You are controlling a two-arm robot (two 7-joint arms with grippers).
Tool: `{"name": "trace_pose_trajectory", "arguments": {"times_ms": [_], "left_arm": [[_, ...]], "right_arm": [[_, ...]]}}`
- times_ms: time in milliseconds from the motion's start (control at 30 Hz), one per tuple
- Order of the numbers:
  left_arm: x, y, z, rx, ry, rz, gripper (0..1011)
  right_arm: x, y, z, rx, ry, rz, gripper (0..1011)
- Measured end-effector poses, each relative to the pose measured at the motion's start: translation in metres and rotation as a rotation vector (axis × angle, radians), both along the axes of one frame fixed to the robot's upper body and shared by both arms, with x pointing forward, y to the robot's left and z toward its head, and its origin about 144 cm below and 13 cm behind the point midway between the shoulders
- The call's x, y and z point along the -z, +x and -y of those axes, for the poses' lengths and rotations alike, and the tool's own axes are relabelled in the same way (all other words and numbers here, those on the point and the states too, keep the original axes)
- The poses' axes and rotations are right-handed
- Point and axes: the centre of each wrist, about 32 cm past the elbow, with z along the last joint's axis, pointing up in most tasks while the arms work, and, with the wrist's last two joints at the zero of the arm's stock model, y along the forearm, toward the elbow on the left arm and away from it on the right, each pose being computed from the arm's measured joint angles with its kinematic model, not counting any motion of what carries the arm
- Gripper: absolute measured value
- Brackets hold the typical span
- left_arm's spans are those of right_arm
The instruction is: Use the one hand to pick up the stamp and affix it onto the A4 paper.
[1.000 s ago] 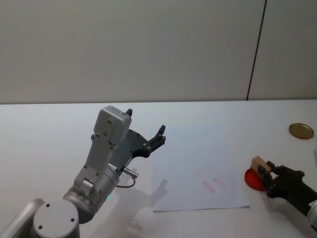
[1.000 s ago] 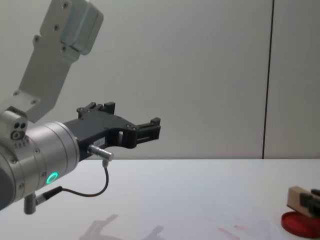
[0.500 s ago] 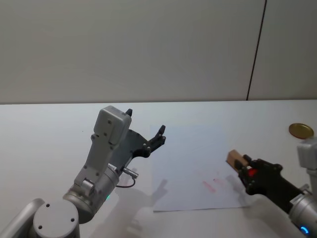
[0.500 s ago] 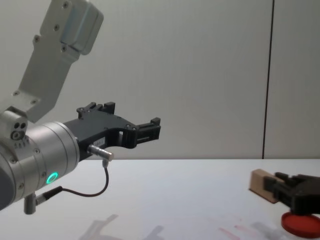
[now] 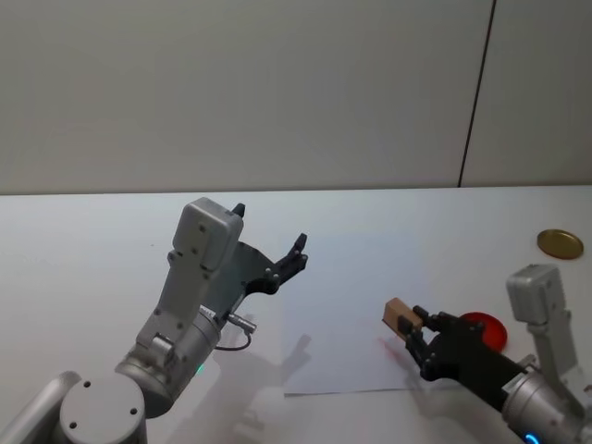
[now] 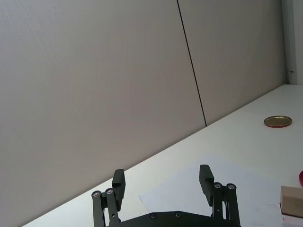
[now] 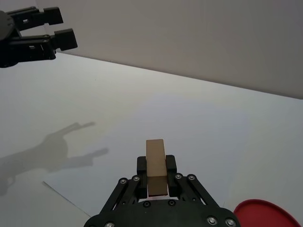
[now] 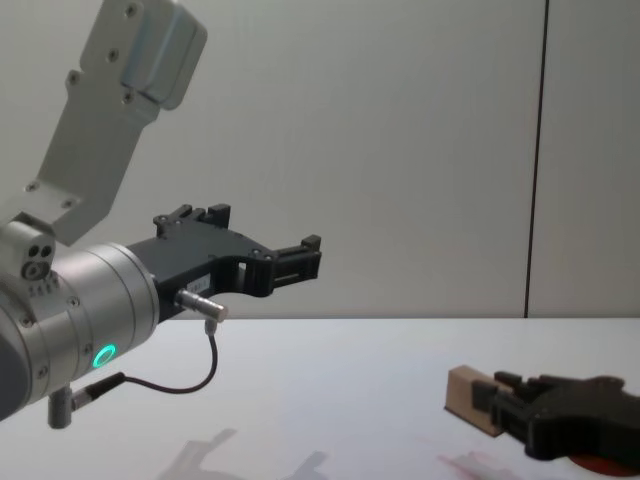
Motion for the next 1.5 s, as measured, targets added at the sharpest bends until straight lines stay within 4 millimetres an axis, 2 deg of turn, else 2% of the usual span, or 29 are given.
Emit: {"name": "trace_pose_trajectory", "arguments": {"times_ms": [733,1500], "left_arm": [[0.0,0.0,0.0,0.0,0.0,0.0,993],[0.0,0.0,0.0,0.0,0.0,0.0,993]], "right_arm": [[0.021,0.0,-0.011,-0.012,-0.043,-0.072,216],[0.023,-0.009,-0.011,-0.004,-0.023,-0.072,216]]}}
